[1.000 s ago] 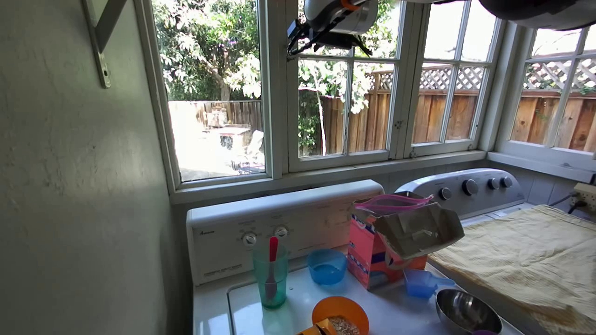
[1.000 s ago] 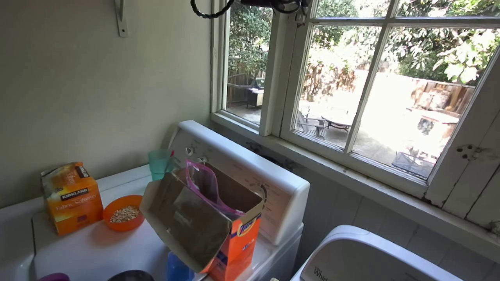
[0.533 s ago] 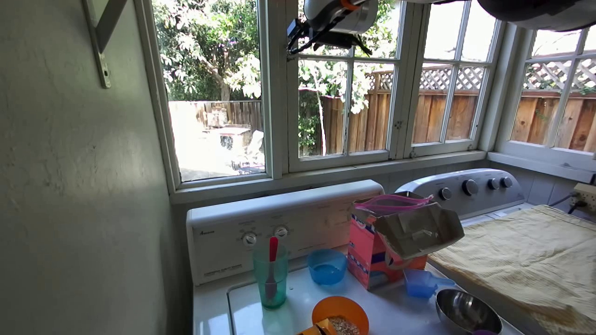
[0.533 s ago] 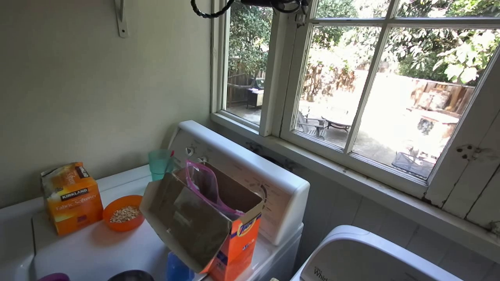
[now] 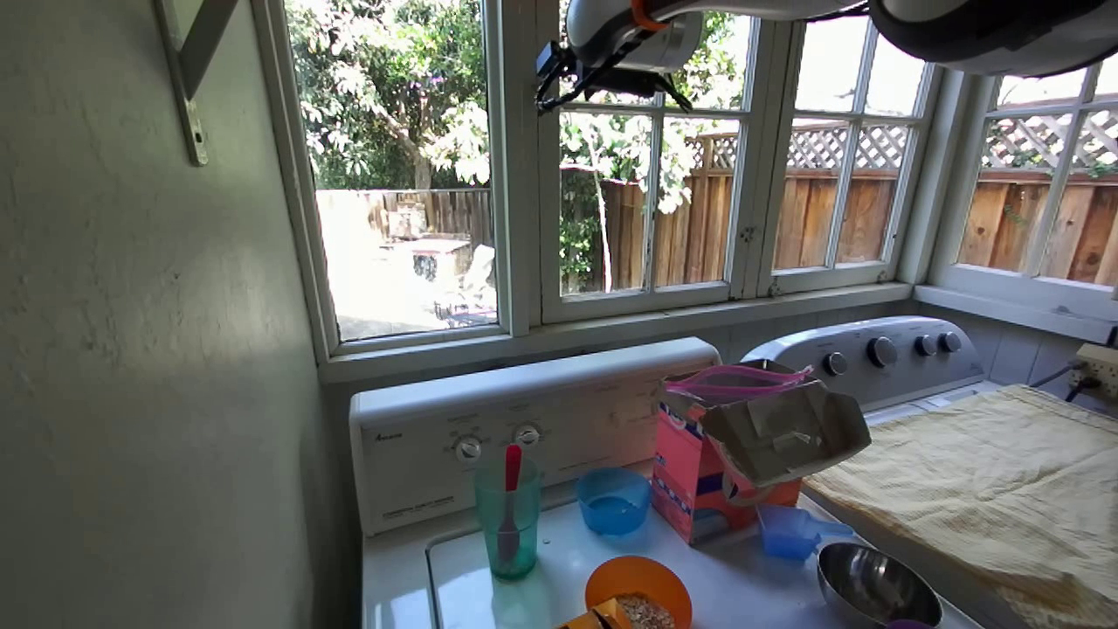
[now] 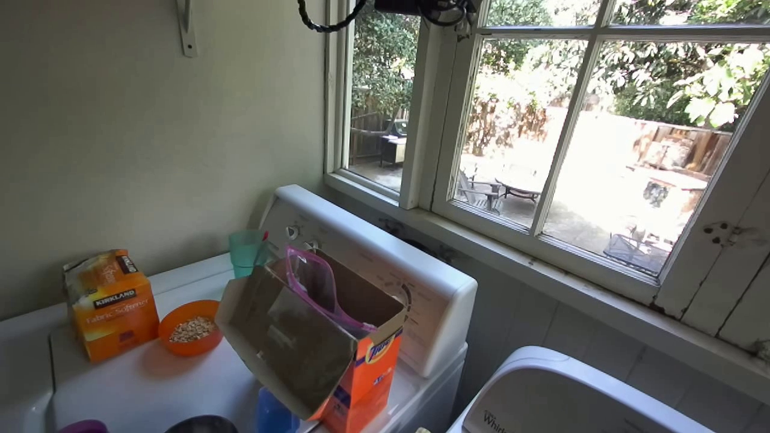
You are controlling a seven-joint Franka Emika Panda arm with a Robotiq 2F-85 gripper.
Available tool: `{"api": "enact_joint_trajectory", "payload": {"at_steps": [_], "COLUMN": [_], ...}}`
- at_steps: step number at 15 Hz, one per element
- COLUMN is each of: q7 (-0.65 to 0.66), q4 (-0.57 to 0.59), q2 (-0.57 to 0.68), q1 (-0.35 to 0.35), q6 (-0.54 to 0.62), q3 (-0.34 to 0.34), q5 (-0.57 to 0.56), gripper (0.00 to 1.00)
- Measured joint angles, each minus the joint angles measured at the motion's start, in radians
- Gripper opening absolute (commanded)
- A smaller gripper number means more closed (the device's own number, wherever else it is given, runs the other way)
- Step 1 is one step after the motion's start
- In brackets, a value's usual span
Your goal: Partially open the window
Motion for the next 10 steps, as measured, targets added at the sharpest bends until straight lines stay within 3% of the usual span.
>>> {"api": "enact_joint_trajectory", "payload": {"at_steps": [2, 3, 4, 5, 8, 10], "q7": [0.0, -0.001, -0.001, -0.001, -0.001, -0.001], "q4": [0.01, 0.015, 0.02, 0.022, 0.038, 0.045], "q2": [0.009, 0.013, 0.017, 0.019, 0.029, 0.034], "q1": [0.001, 0.001, 0.001, 0.001, 0.001, 0.001], "q6": [0.008, 0.012, 0.014, 0.016, 0.016, 0.016], "q3": [0.001, 0.001, 0.002, 0.002, 0.002, 0.002], "q5": [0.0, 0.0, 0.0, 0.0, 0.0, 0.0], "gripper": [0.83, 0.74, 0.76, 0.68, 0.7, 0.65]}}
